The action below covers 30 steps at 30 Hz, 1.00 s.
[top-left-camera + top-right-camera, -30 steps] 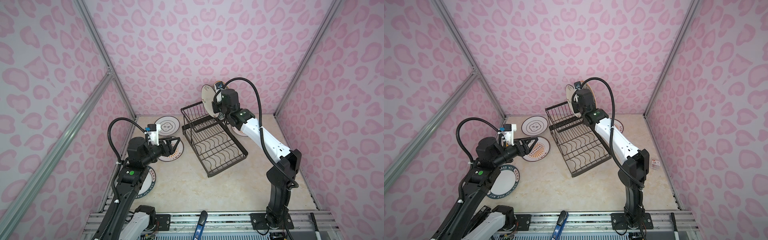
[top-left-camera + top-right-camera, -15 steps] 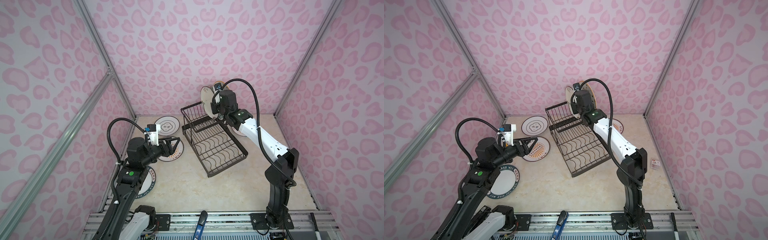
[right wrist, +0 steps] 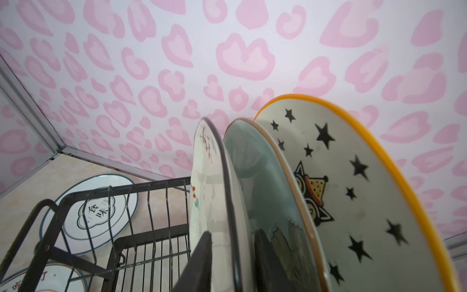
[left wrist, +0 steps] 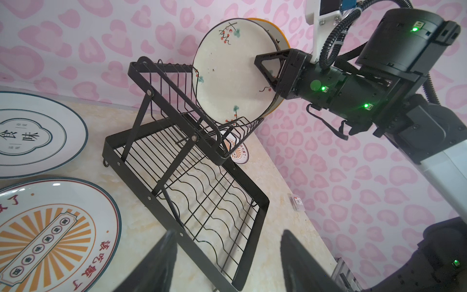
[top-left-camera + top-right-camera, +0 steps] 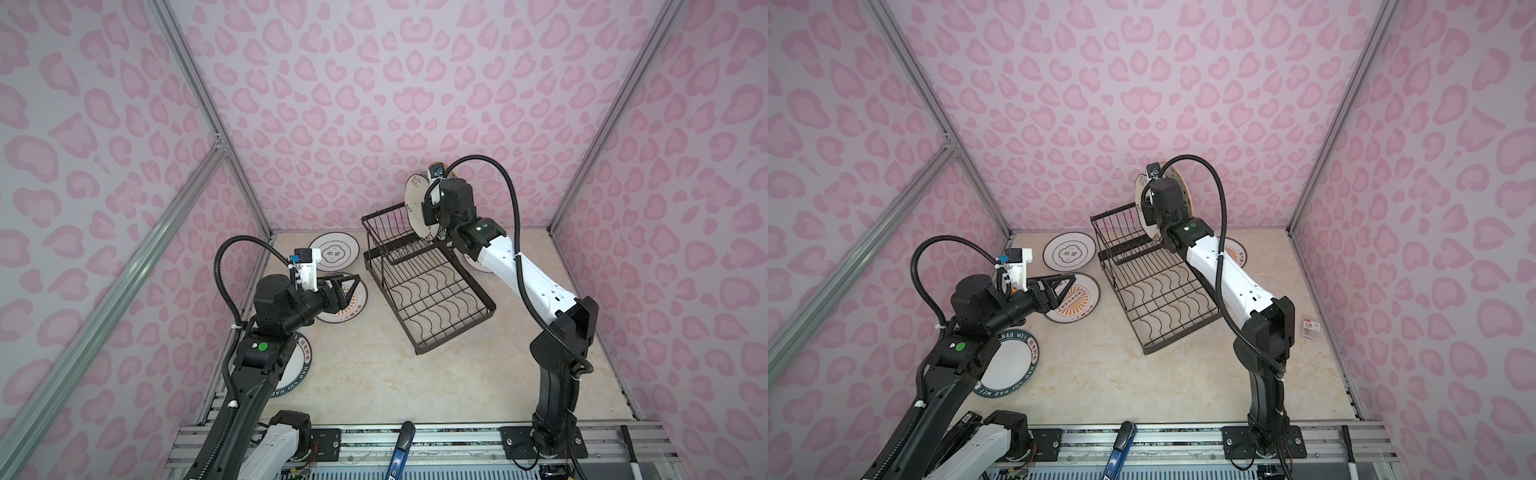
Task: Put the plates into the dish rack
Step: 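Lower the berry plate into the rack slot beside the sunflower plate with the right gripper, then open and withdraw the right gripper while the left moves toward the sunburst plate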
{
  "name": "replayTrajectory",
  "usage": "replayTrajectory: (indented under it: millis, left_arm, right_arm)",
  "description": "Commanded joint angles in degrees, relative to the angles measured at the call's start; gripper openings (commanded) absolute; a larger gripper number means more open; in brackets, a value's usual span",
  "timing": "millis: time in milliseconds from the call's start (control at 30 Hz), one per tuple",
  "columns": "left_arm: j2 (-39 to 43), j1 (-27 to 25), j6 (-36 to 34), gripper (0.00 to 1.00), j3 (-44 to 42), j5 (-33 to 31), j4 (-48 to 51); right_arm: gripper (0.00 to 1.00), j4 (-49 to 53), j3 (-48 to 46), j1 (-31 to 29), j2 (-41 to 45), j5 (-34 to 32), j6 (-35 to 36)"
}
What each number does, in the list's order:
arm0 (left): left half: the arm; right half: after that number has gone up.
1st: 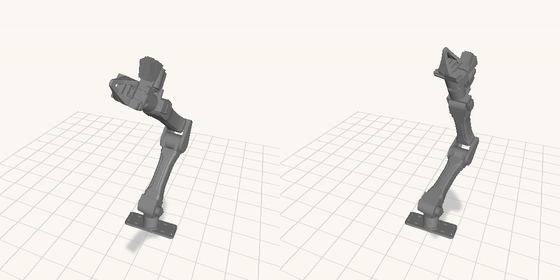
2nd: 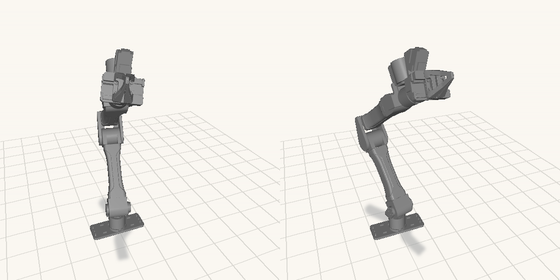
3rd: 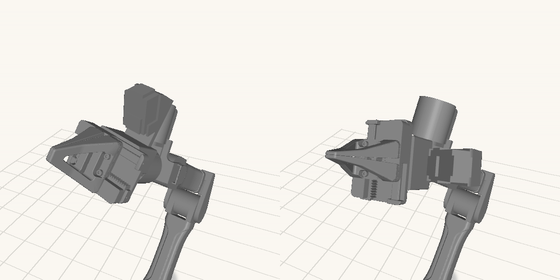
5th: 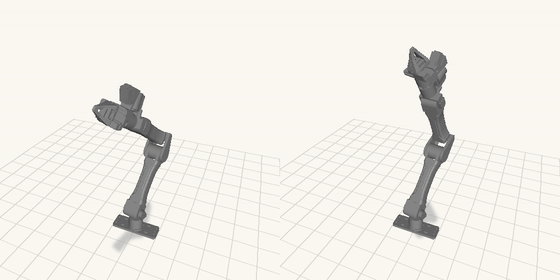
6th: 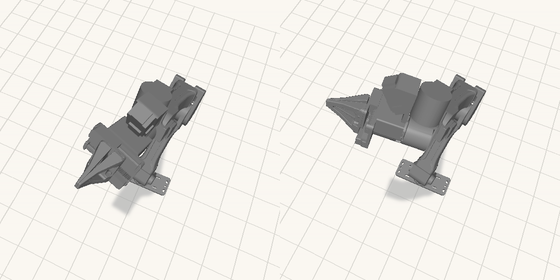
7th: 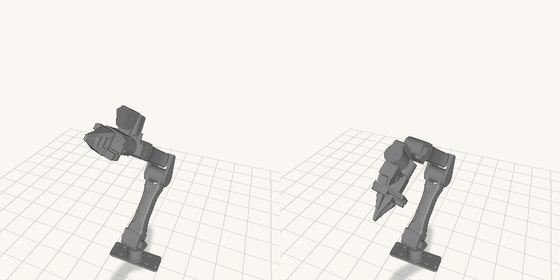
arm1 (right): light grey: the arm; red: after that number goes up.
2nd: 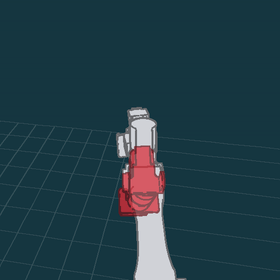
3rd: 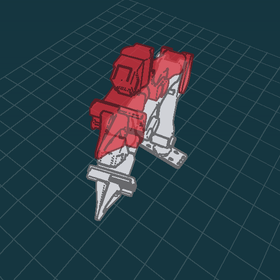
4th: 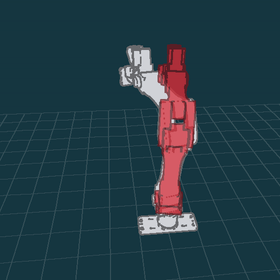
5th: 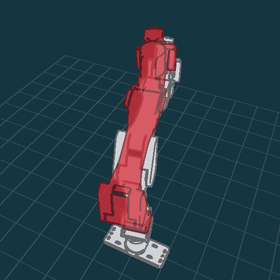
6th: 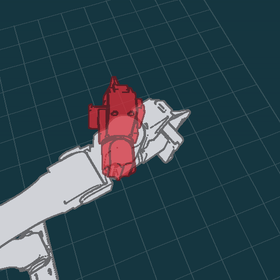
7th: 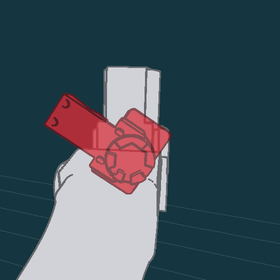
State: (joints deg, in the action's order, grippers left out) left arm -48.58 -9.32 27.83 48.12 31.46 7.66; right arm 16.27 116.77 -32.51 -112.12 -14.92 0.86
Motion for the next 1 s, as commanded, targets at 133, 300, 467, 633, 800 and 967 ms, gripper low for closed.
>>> replayTrajectory:
  millis: [133, 300, 467, 633, 800, 967]
  left_arm:
    - [-0.88, 0.09, -0.33, 0.68, 1.01, -0.37, -0.94]
    - [-1.3, 0.02, 0.19, 0.69, 1.1, -1.88, -0.89]
    - [-1.78, 0.05, 0.9, 0.71, 1.1, -3.87, -0.87]
    - [-1.73, 0.08, 1.17, 0.75, 1.01, -6.21, -0.56]
    - [-1.68, 0.14, 1.3, 0.83, 0.76, -8.91, 0.96]
    - [-1.7, 0.14, 2.12, 0.86, -0.03, -13.35, 4.31]
  right_arm:
    - [0.44, -2.36, 0.21, 0.43, 0.42, -0.99, 0.54]
    - [0.46, -3.37, -0.14, 0.74, 1.59, -0.66, 0.56]
    - [0.46, -4.53, -0.88, 0.78, 3.26, -0.29, 0.89]
    - [0.53, -6.68, -4.81, 0.86, 7.4, 1.09, 0.55]
    - [0.65, -9.99, -11.62, 0.79, 13.9, 2.65, -0.44]
    - [0.72, -12.12, -20.09, 0.97, 21.45, 4.25, -1.66]
